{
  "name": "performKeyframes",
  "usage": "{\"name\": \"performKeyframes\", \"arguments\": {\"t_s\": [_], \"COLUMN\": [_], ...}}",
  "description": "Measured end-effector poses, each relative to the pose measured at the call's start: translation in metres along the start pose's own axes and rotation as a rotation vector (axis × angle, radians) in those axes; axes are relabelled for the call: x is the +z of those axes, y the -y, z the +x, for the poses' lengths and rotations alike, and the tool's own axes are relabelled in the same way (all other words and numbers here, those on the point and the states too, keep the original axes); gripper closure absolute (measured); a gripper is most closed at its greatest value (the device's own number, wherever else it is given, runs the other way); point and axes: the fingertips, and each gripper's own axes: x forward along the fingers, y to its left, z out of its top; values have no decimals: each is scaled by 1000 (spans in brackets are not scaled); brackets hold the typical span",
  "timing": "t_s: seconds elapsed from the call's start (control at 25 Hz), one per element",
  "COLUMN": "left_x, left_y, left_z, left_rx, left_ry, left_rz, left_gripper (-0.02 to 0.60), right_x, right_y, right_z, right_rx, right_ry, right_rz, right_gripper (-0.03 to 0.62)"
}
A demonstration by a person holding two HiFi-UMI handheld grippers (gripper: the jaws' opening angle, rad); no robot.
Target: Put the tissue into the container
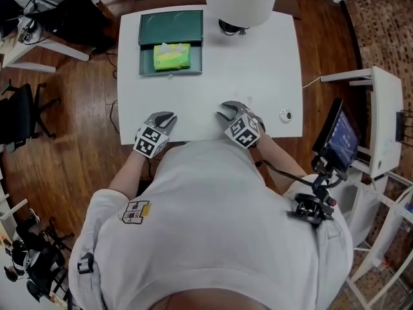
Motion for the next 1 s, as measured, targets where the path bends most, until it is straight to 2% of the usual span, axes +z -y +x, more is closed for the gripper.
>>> {"name": "performKeyframes", "arguments": {"t_s": [0.04,0.16,0.2,0.64,1.0], "left_x": [-3,-8,-9,-22,-16], "left_y": [-2,0,1,3,7], "left_z": [1,4,4,4,3], "left_rx": [17,18,14,17,23], "left_ry": [-7,-25,-29,-62,-49], "left_rz": [-2,10,15,29,41], "left_gripper": [574,574,574,574,574], "right_x": [-3,-6,-7,-3,1], "right_y": [0,3,3,3,4], "right_z": [1,1,1,3,0], "right_rx": [-9,-33,-37,-38,-50], "right_ry": [-4,-7,-10,-2,15], "right_rz": [1,6,7,-1,-10], "right_gripper": [482,577,586,594,594]}}
